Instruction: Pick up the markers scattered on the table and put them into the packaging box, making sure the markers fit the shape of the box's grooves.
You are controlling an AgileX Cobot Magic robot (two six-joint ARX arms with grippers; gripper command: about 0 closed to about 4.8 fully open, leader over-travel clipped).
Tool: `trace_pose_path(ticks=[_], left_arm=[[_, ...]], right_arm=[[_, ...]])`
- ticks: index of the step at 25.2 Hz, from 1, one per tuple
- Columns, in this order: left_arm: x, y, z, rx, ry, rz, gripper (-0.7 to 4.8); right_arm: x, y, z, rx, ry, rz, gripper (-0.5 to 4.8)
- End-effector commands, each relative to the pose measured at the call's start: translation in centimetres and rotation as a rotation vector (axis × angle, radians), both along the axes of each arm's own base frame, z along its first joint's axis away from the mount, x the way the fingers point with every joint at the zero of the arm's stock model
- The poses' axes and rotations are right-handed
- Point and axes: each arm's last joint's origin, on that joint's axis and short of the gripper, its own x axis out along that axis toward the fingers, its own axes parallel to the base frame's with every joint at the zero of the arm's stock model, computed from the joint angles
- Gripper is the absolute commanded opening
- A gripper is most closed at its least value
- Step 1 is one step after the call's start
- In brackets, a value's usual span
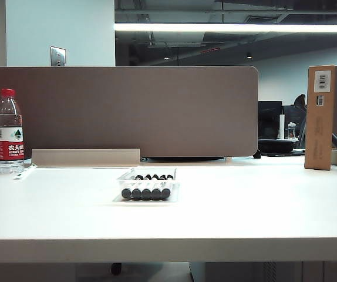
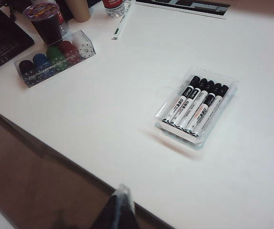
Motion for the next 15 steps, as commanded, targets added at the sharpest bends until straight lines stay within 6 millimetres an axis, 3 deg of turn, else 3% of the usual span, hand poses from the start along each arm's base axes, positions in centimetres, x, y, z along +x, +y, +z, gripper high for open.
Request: trace_pose_path(ticks=[1, 8, 15], left_arm=[[1.1, -0.9, -1.2, 0.141, -0.067, 0.037, -0.05], [5.0, -3.6, -4.3, 0.116, -0.095, 0.211, -0.05], [9.5, -4.5, -9.4, -0.027, -0.093, 0.233, -0.05]], right_arm=[[0.0, 0.0, 0.3, 0.018, -0.007, -0.001, -0.08], [0.0, 0.0, 0.3, 0.018, -0.007, -0.002, -0.08], [0.0, 0.0, 0.3, 0.018, -0.006, 0.000, -0.08]])
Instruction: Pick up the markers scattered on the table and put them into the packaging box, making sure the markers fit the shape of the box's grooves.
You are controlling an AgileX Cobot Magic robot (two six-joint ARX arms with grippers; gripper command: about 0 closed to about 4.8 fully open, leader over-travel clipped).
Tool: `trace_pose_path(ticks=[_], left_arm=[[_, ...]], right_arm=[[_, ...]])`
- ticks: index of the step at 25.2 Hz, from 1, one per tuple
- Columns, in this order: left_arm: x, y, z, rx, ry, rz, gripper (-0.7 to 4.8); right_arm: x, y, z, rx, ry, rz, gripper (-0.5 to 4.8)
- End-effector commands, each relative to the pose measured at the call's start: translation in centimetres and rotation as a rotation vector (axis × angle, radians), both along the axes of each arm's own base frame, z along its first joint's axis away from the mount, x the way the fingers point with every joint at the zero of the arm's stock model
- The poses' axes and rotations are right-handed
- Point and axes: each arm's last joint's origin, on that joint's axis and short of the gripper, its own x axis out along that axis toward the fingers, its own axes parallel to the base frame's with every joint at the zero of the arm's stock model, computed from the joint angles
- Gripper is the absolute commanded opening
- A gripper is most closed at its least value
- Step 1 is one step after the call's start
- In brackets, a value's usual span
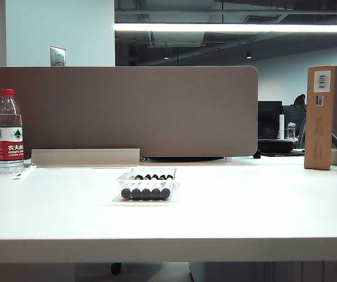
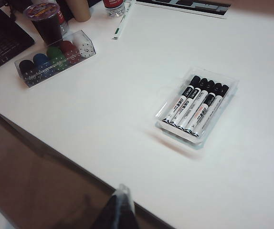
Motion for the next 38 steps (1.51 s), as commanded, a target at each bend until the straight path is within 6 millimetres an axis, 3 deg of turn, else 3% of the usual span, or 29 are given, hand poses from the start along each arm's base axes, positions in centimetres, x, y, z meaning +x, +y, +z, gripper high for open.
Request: trace_pose_path(ticks=[1, 5, 10, 15, 38], left_arm=[[1.5, 0.2, -1.7, -0.103, -0.019, 0.048, -0.05], [3.0, 0.3, -4.8, -0.114, -0.013, 0.123, -0.05], [3.9, 0.6, -7.1, -0.161, -0.042, 0.250, -0.05], [4.0, 0.9, -7.1, -0.168, -0.049, 0.361, -0.05], [4.0, 1.4, -7.2, -0.161, -0.045, 0.408, -0.05]], right_arm=[[0.0, 0.0, 0.3, 0.017, -0.007, 0.000, -0.08], [0.0, 0.0, 0.3, 0.017, -0.006, 0.000, -0.08], [0.0, 0.0, 0.3, 0.017, -0.006, 0.000, -0.08], [0.0, 0.0, 0.3, 0.017, -0.006, 0.000, -0.08], [0.0, 0.0, 0.3, 0.017, -0.006, 0.000, -0.08]])
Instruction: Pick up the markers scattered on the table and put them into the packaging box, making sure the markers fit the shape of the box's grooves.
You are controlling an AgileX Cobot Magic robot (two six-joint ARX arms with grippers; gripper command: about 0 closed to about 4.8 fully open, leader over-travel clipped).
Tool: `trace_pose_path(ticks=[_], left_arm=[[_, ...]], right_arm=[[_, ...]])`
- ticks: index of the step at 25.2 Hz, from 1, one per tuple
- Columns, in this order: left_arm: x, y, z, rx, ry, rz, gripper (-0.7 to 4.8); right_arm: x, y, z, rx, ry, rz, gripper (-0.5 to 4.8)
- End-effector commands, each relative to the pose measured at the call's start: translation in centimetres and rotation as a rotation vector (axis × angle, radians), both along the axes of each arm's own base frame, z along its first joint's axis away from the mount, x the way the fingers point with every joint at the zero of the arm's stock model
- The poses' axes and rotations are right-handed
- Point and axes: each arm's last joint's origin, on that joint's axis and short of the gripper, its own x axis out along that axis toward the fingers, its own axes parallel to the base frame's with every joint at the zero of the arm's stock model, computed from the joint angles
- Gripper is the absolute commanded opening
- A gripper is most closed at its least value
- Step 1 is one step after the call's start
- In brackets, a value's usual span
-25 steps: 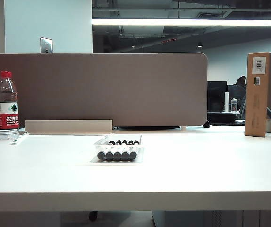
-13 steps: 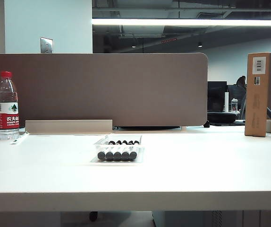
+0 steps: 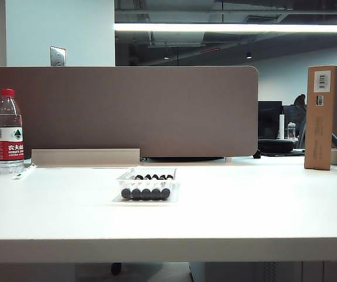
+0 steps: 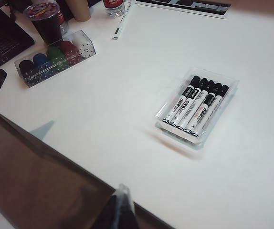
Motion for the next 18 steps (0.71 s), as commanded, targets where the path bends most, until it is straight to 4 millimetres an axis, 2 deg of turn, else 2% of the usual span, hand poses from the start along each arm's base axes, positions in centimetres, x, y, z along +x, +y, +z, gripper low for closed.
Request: trace_pose_path(ticks=[1, 18], left_arm=[[-0.03, 0.09, 0.21, 0.004, -0.011, 0.008, -0.05], [0.01, 0.34, -0.08, 0.014, 0.018, 0.034, -0.05]], right_arm=[[-0.01, 0.01, 0.27, 0.017, -0.006, 0.000, -0.08], [-0.01, 0.01, 0.27, 0.017, -0.006, 0.000, -0.08]])
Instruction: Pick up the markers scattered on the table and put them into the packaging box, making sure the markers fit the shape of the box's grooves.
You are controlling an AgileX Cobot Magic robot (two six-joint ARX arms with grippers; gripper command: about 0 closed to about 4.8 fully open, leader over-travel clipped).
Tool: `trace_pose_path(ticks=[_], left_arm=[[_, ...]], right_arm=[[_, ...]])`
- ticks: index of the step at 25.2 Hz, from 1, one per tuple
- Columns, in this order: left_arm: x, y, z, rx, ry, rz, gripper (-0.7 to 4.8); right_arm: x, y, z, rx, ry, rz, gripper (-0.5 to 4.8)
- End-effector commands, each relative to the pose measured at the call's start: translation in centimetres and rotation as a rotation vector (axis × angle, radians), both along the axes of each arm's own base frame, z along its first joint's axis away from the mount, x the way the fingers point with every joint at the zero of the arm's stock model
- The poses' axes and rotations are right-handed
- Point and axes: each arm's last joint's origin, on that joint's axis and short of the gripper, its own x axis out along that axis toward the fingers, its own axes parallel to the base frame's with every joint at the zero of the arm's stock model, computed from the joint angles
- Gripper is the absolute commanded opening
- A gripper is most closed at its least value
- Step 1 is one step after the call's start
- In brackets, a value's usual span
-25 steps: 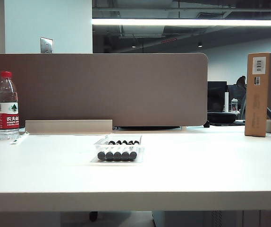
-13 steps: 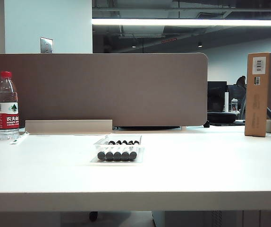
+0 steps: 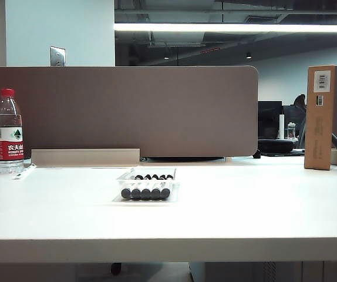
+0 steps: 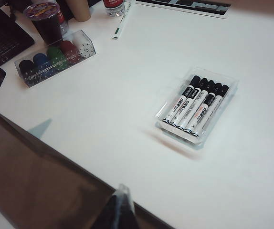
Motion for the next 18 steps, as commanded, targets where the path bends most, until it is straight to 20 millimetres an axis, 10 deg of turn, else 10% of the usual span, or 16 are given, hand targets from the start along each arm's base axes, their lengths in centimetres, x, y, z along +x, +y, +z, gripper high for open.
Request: trace_pose_path(ticks=[1, 18], left_arm=[[-0.03, -0.01, 0.05, 0.006, 0.006, -0.002, -0.05], [-0.03, -0.01, 0.09, 0.057, -0.003, 0.001, -0.05]], right_arm=[[-0.01, 0.01, 0.27, 0.017, -0.006, 0.000, -0.08], [-0.01, 0.01, 0.27, 0.017, -0.006, 0.000, -0.08]])
